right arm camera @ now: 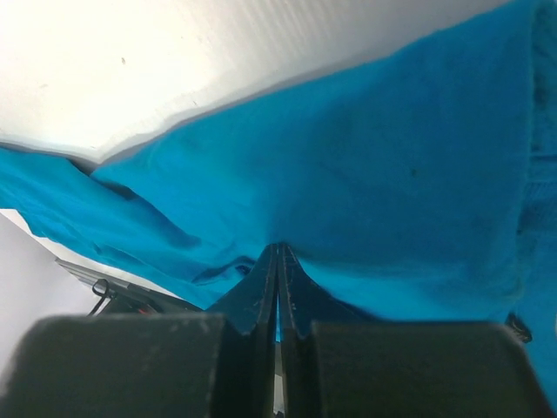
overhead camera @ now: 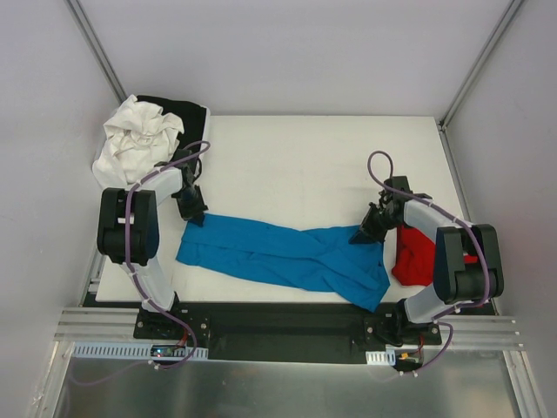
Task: Fold and stack the t-shirts
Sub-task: Fold the tshirt
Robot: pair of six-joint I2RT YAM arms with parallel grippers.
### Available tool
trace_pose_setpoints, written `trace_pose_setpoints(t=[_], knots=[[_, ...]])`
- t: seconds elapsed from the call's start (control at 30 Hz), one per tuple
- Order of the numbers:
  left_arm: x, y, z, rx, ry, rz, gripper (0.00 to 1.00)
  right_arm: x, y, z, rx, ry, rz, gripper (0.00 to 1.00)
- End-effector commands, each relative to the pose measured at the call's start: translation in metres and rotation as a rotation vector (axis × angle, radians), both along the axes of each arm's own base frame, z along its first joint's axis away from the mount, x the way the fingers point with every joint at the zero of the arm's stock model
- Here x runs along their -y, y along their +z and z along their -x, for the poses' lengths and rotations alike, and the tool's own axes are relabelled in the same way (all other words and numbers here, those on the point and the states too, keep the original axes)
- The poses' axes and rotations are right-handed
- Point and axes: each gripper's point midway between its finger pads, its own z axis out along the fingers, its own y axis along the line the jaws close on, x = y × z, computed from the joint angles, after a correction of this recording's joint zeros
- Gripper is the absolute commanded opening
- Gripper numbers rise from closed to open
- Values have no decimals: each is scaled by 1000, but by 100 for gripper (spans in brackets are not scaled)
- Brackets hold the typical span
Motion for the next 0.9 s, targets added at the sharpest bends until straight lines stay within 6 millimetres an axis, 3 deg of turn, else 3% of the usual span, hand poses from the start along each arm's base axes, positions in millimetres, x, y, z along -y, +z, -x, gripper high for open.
trace_pose_setpoints(t=[0.0,0.2,0.43,0.63,0.83,0.87], knots=[[-18,-8,7,-20,24,-36,0,3,4,3,-18,-41,4,1],[-23,-9,12,-30,34,-43,0,8,-5,-8,-30,-48,-1,1],[-29,-2,10,-16,51,-46,0,42,-15,-34,-53,-137,-6,1],[-45,5,11,-13,90,-56,0,67,-17,-43,-65,-178,53,1],[-51,10,11,-7,97,-66,0,75,-22,-62,-76,-176,46,1],[-52,11,10,-7,100,-66,0,77,-17,-72,-53,-170,48,1]])
